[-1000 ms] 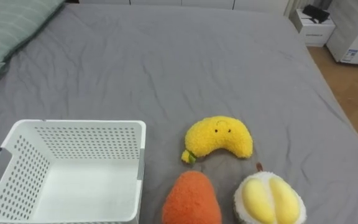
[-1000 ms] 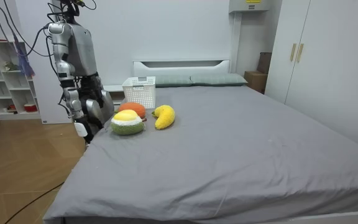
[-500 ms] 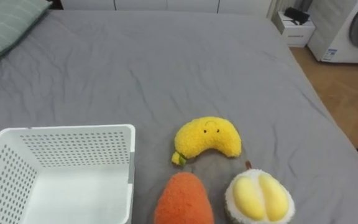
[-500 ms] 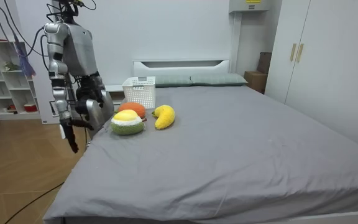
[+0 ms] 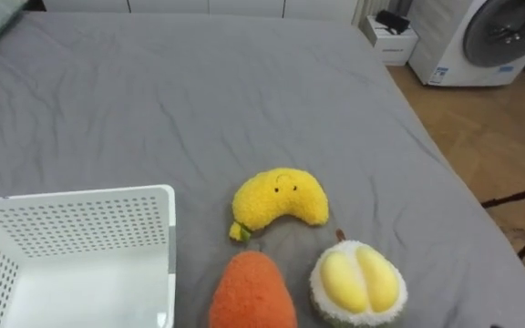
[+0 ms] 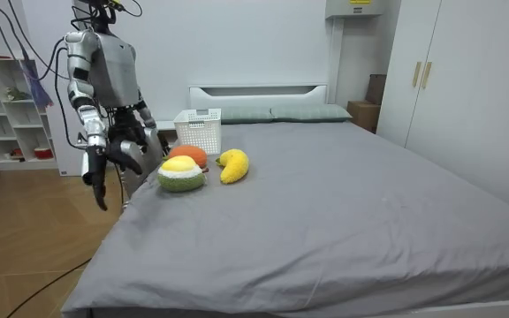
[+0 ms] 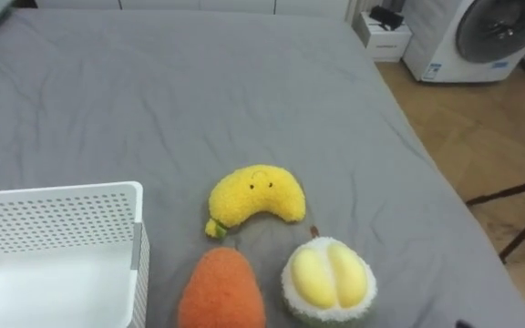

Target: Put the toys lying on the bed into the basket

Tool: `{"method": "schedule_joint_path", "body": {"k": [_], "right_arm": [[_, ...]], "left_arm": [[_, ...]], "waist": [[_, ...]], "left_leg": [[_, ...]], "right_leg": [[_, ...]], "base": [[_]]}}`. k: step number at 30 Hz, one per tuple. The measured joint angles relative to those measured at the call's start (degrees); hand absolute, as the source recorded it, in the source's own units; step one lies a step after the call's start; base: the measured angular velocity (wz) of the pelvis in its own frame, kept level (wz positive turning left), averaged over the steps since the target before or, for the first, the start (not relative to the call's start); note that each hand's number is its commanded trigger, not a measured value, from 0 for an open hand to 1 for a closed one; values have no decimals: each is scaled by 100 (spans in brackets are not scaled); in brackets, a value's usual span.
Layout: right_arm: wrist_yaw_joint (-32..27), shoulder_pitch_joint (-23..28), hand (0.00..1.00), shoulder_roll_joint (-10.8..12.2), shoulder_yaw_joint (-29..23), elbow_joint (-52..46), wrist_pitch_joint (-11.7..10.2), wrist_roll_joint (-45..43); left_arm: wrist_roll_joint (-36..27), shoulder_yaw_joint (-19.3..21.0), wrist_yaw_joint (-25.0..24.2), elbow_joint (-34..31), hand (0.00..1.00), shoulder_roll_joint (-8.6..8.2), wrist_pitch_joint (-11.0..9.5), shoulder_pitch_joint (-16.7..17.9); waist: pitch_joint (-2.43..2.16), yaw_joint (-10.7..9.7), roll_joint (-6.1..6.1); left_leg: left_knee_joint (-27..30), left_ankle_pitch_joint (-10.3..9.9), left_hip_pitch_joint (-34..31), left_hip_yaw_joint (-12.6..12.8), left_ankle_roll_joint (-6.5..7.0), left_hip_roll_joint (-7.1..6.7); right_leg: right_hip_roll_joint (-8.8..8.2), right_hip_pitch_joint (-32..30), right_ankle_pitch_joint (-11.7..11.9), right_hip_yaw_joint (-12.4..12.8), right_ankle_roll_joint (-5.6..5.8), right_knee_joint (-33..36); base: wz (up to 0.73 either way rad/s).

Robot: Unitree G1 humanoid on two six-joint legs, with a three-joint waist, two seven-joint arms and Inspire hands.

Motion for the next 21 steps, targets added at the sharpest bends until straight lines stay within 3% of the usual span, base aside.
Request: {"method": "schedule_joint_path", "body": {"k": [3,10,16,21], "right_arm": [[-178,0,0,2,208,-1032,-120,-452],[-287,-30,0,3,694,-2676,-148,-1231],[-24,-78,0,16,1223,-2711,-212,-1354],[481,-72,0,112,1772,-2656,-206,-2036]], "left_arm": [[-1,-35,-25,-25,0,-20,-62,-23],[7,-124,-67,-32,0,-29,-108,-9],[-18,-471,-123,-28,0,-33,-141,-42],[-20,-486,-124,-26,0,-50,-142,-36]], "waist": [[21,84,62],[28,263,91],[24,388,148],[19,393,178]], "left_leg": [[-15,5,-53,22,-6,2],[-45,7,-58,6,-10,1],[-40,8,-53,-29,-10,-1],[-30,12,-28,-38,-14,0]], "right_leg": [[2,-74,3,5,-1,5],[4,-43,4,-7,0,-10],[-2,14,6,-33,3,-14],[-12,45,6,-68,3,-16]], "base": [[0],[1],[1],[2]]}}
